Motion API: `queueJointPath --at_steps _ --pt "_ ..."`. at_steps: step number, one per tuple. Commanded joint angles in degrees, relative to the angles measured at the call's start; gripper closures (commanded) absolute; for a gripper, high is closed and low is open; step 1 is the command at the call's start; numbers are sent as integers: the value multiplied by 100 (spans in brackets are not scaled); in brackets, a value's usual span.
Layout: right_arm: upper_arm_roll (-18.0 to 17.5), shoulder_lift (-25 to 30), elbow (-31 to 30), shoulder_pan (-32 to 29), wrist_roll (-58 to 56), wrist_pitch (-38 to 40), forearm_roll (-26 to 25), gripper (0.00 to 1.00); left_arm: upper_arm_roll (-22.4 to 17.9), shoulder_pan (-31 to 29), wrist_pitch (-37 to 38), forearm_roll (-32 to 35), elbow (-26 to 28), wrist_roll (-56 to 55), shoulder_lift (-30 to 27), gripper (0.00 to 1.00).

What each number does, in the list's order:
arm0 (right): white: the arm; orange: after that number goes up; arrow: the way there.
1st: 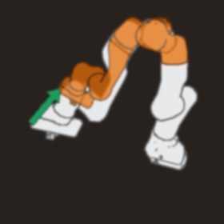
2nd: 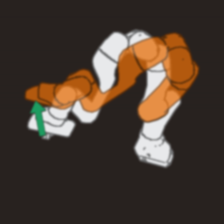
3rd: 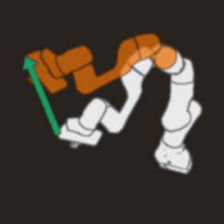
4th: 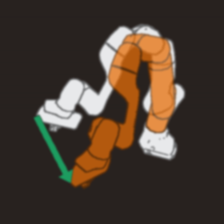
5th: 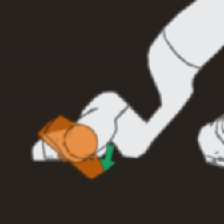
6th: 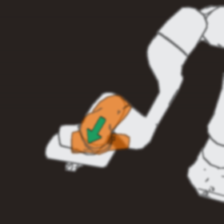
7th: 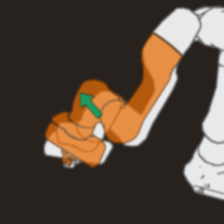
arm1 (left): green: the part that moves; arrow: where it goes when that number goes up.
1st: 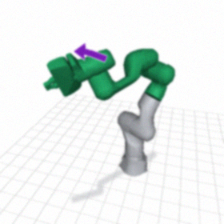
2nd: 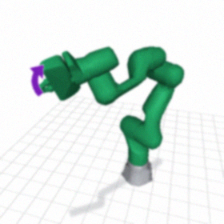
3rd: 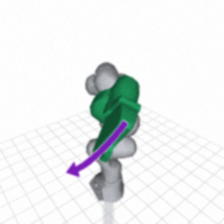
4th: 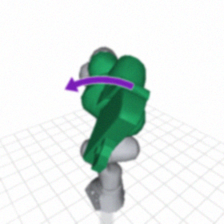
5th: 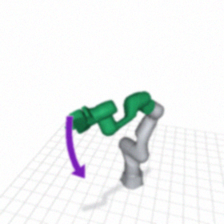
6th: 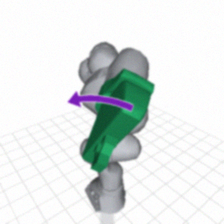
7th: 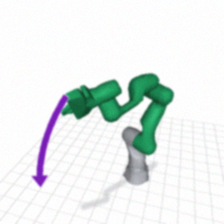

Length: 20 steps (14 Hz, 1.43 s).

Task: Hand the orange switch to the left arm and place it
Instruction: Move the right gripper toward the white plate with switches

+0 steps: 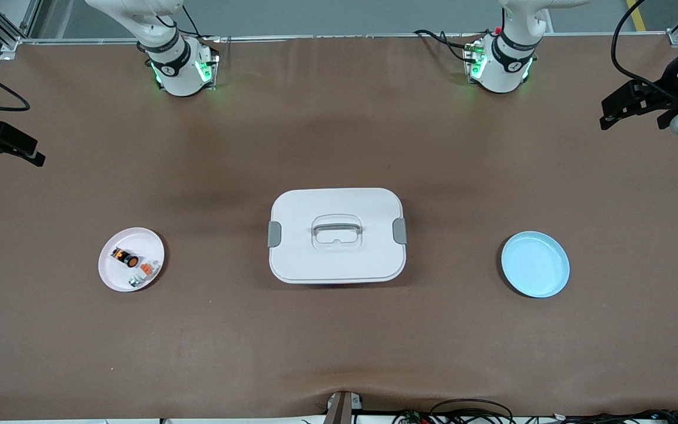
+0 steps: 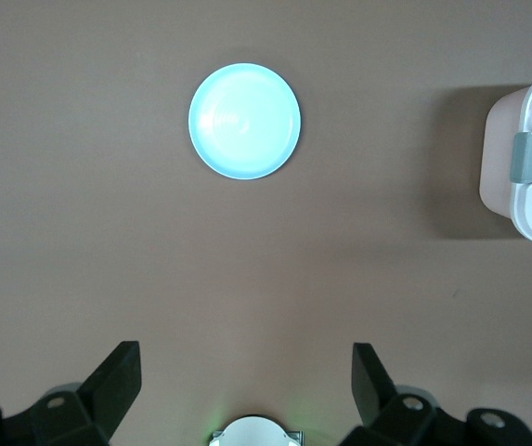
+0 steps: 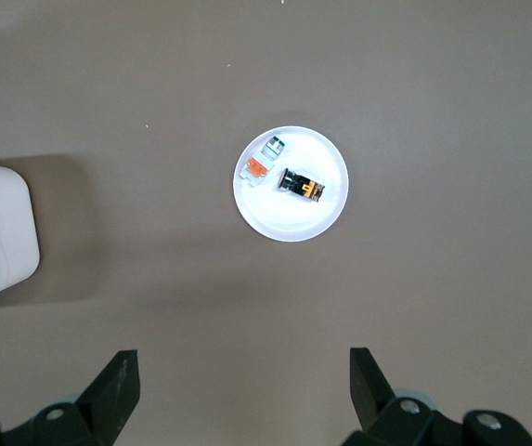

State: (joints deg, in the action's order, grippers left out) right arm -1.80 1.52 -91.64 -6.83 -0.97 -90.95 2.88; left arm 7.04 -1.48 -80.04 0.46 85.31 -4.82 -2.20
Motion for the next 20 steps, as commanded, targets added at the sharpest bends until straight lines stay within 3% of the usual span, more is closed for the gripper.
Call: queueJointPath --at_steps 1,9,15,18,20 --pt "-57 85 -91 -73 -8 -72 64 0 -1 -19 111 -99 -129 87 44 0" --pt "-48 -38 -55 -161 1 -151 -42 0 -37 -54 102 -64 -155 95 141 0" --pt "-48 -371 -82 -521 88 -740 63 0 -28 -63 102 -73 12 52 185 0" --pt "-57 -582 -117 -627 1149 -810 274 0 -19 -63 102 -73 179 69 132 0" --pt "-57 -819 -126 -653 1248 -950 379 0 -1 -63 94 -64 188 69 141 0"
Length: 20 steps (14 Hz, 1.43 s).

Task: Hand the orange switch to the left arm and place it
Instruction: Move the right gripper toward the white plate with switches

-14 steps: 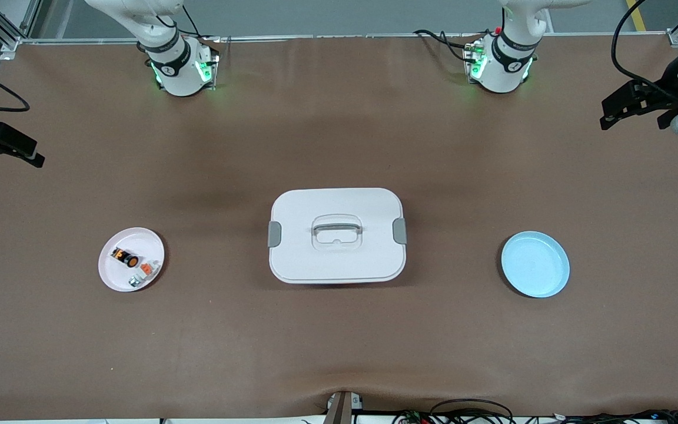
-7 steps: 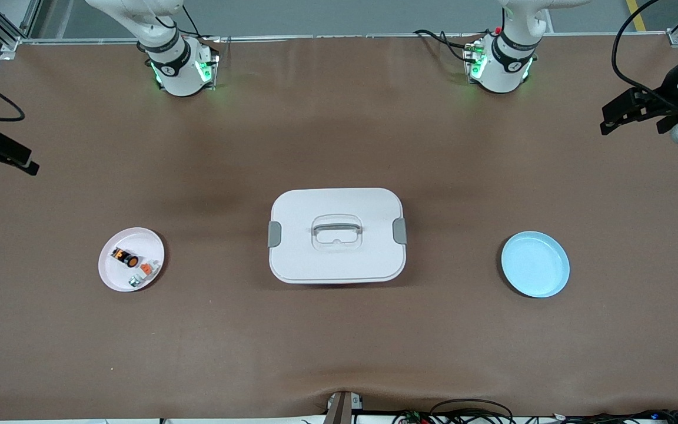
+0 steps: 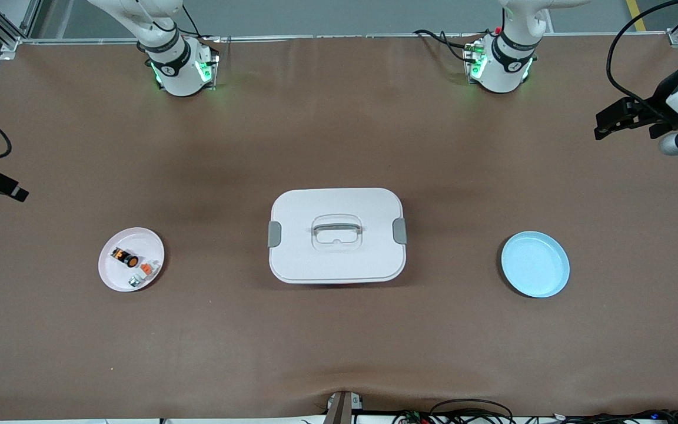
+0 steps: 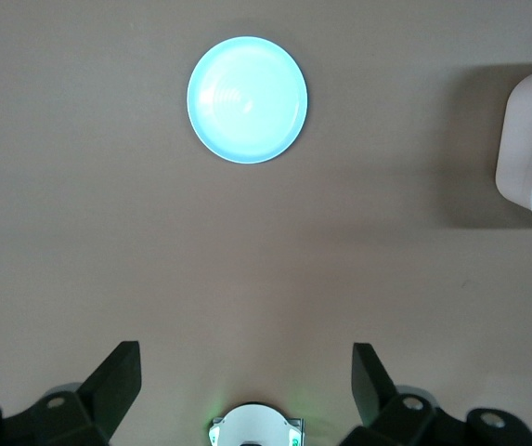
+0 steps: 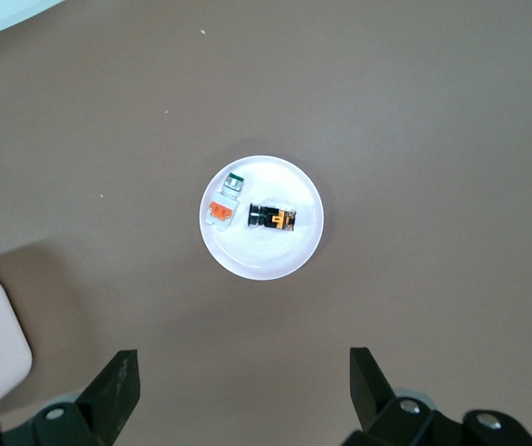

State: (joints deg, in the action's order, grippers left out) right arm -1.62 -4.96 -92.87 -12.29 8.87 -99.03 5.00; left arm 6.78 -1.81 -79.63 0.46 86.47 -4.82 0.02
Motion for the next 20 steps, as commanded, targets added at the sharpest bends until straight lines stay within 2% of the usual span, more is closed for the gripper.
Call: queueJointPath --at_steps 1,3,4,8,10,13,16,20 --pt "-76 -328 -3 -237 273 -230 386 0 34 -30 44 -64 72 69 -81 0" --pt "-76 -645 -12 -562 247 -266 1018 0 43 -22 0 -64 72 69 -81 0" --pt "-76 -716 -99 -616 246 -362 1108 0 43 -22 -26 -64 72 69 -72 0" --pt "-76 -752 -1047 -625 176 -1617 1100 0 43 -22 -220 -64 186 69 -72 0" --pt "-76 -918 -1320 -616 202 -2014 1117 0 43 -22 -272 -64 221 69 -63 0" --pt "-85 -1164 -1480 -608 194 -2428 1126 0 43 -22 -334 -64 265 69 -28 0" --pt "-85 -1428 -1488 -608 132 -2577 1652 0 43 -22 -457 -64 344 69 -19 0" --pt "-93 -1552 -1882 -468 -25 -3322 1671 0 43 -13 -580 -64 449 69 -11 0"
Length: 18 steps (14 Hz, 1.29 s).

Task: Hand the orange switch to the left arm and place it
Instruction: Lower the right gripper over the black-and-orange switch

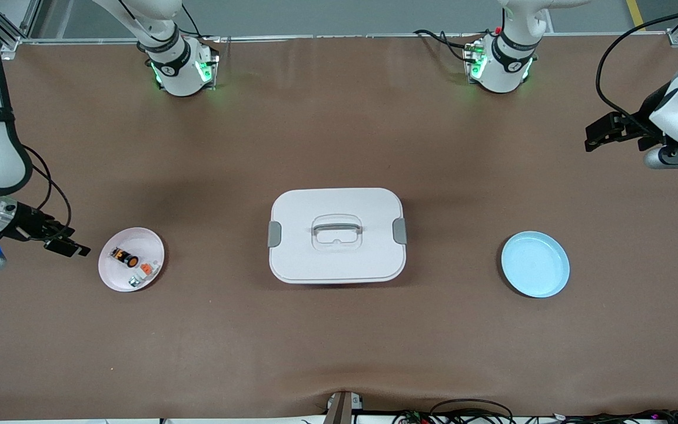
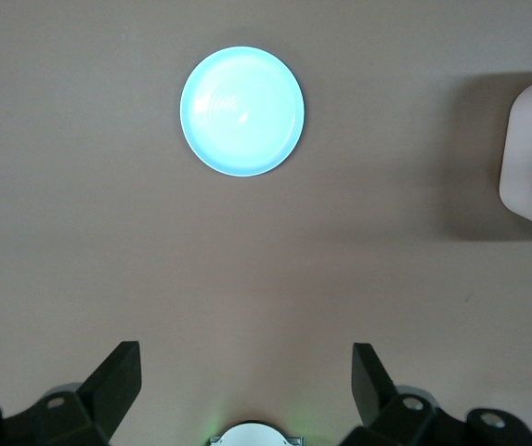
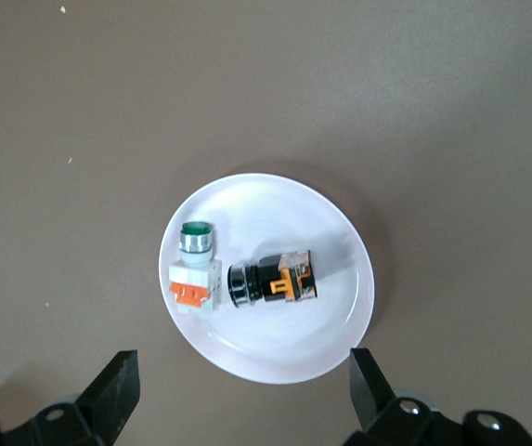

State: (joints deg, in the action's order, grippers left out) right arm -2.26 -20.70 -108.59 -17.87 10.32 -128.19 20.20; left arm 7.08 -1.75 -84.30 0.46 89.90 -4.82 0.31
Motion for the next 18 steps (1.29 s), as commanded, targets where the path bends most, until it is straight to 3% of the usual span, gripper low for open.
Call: queueJointPath --at_steps 1,8,18 --pt "-29 -13 -460 152 -319 -695 151 0 13 -18 -130 -64 124 69 -48 0" --pt "-29 -513 -725 407 -715 -1436 151 0 22 -9 -157 -64 168 69 -48 0" --pt "-38 -795 -673 434 -1164 -1656 142 0 -31 -370 -411 -230 89 87 -57 0"
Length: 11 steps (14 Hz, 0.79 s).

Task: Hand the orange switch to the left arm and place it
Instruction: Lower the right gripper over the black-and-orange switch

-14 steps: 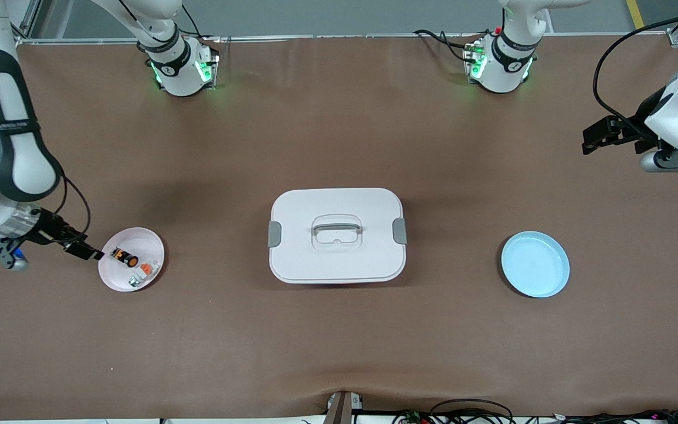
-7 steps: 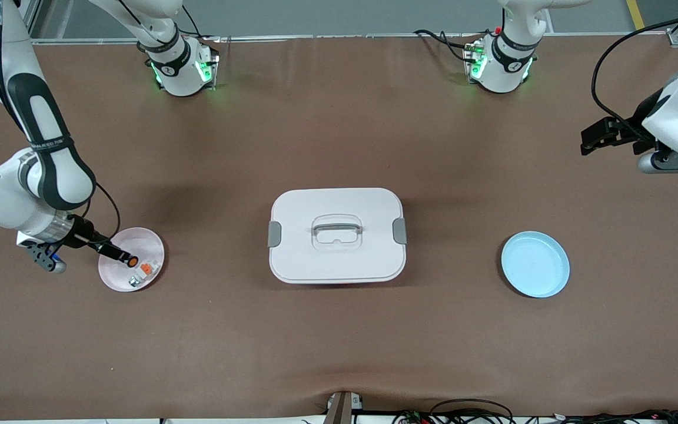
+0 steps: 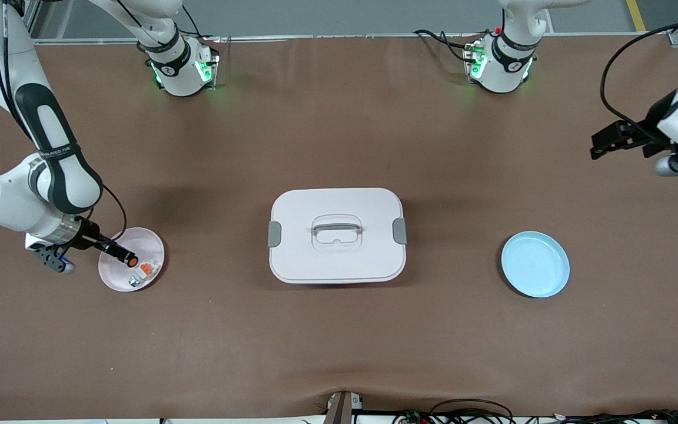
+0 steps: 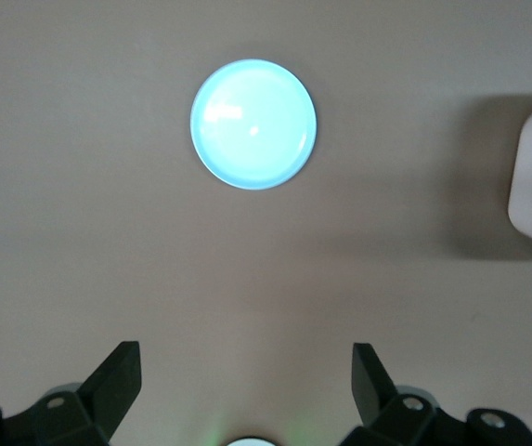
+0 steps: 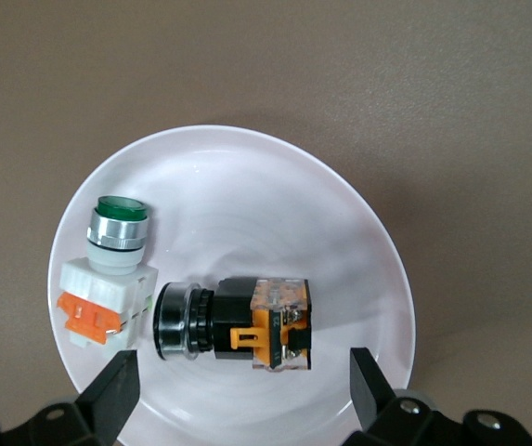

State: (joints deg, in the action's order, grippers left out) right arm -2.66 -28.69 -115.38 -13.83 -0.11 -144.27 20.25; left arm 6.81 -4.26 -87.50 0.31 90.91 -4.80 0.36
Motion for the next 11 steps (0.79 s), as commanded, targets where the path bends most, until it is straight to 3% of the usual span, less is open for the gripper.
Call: queueJointPath --at_steps 1,11 --pt "3 -31 42 38 -121 -49 145 0 -5 -110 -118 -251 6 84 -45 0" --pt "3 -383 324 20 -130 -75 146 0 57 4 -399 -269 -3 14 298 0"
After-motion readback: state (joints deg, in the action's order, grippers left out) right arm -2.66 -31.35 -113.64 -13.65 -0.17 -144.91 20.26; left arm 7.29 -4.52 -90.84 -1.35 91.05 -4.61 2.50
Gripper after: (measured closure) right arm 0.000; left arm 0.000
